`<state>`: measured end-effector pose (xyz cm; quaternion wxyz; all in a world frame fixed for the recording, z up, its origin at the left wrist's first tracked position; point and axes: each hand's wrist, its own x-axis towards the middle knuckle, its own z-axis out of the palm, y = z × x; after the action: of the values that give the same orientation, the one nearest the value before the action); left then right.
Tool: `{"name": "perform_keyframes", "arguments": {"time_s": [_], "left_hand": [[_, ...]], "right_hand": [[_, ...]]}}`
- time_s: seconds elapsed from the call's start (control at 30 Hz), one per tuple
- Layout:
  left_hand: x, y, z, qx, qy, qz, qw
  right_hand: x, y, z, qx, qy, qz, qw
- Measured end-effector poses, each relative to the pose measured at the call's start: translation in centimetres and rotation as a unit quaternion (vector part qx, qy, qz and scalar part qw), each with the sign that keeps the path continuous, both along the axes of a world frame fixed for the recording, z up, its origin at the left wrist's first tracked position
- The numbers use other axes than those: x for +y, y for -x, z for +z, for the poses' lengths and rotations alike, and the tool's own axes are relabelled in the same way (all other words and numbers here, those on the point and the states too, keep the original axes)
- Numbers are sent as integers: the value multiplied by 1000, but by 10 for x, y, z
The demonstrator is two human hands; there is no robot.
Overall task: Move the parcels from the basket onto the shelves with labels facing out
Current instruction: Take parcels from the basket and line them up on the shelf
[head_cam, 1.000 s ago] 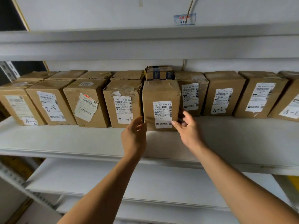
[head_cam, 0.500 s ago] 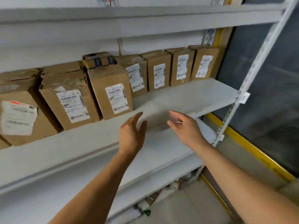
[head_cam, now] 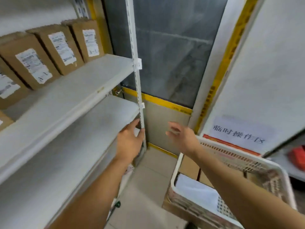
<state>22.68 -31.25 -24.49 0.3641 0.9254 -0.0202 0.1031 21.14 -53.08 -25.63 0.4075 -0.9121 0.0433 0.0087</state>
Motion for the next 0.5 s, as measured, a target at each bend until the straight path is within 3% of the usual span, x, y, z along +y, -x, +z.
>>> {"name": "perform_keyframes", "arguments": {"time_s": [0.27, 0.5], "left_hand": [[-159, 4, -74, 144, -54, -115, 981], [-278, 28, -153, 231, -89, -192, 950]], "right_hand": [[-158, 56, -78, 64, -50, -99, 992], [-269, 116, -162, 201, -72, -175, 961]]}}
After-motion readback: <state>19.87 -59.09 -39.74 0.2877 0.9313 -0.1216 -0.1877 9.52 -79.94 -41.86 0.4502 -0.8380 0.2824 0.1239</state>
